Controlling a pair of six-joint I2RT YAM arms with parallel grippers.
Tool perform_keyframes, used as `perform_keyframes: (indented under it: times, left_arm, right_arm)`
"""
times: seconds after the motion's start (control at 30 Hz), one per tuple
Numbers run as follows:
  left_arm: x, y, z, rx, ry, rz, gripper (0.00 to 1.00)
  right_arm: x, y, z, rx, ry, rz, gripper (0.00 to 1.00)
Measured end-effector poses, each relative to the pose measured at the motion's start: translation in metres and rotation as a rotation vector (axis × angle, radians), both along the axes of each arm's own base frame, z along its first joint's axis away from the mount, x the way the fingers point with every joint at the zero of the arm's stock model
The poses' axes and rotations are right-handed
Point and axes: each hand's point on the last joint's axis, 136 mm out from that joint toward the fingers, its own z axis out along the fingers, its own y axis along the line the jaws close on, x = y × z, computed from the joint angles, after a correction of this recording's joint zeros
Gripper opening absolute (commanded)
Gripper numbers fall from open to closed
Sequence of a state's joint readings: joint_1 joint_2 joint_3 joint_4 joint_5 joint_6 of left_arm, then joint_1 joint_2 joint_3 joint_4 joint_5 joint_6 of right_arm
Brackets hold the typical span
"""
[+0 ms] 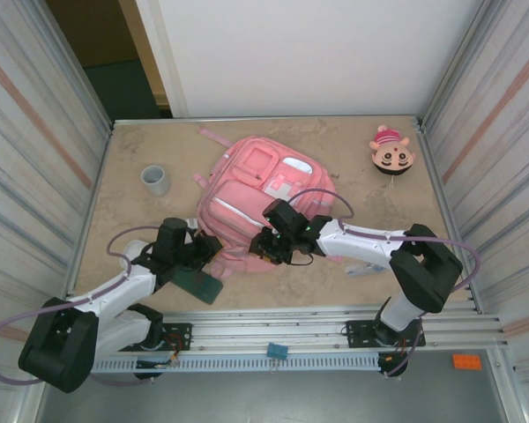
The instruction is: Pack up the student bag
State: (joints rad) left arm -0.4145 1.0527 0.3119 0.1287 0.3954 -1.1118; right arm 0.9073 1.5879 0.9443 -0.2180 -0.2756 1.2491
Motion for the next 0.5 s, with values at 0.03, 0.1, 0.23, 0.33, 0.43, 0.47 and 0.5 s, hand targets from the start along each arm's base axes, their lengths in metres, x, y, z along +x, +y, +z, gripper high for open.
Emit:
perform_keyframes:
  times: [0.03,0.1,0.23,0.33,0.43,0.47,0.5]
  left_arm:
    - [0.0,0.0,0.0,0.0,0.0,0.0,0.04]
    - [0.0,0.0,0.0,0.0,0.0,0.001,0.04]
    - [0.0,0.0,0.0,0.0,0.001,0.001,0.04]
    - [0.0,0.0,0.0,-0.001,0.001,0.001,0.04]
    - [0.0,0.0,0.0,-0.001,0.001,0.002,0.04]
    - [0.0,0.0,0.0,-0.001,0.001,0.002,0.04]
    - [0.0,0.0,0.0,-0.001,0.001,0.002,0.04]
  right_arm:
    - [0.001,0.0,0.0,-0.001,-0.001,-0.006,0.29]
    - [0.003,-0.002,-0.002,-0.007,0.003,-0.021,0.25]
    - [0.003,-0.004,-0.008,-0.023,0.022,-0.037,0.26]
    - [0.003,-0.004,-0.008,-0.023,0.027,-0.041,0.28]
    - [0.001,-0.004,-0.01,-0.026,0.034,-0.038,0.21]
    - [0.001,-0.004,-0.012,-0.029,0.037,-0.037,0.19]
    - [0.0,-0.004,-0.013,-0.031,0.043,-0.037,0.15]
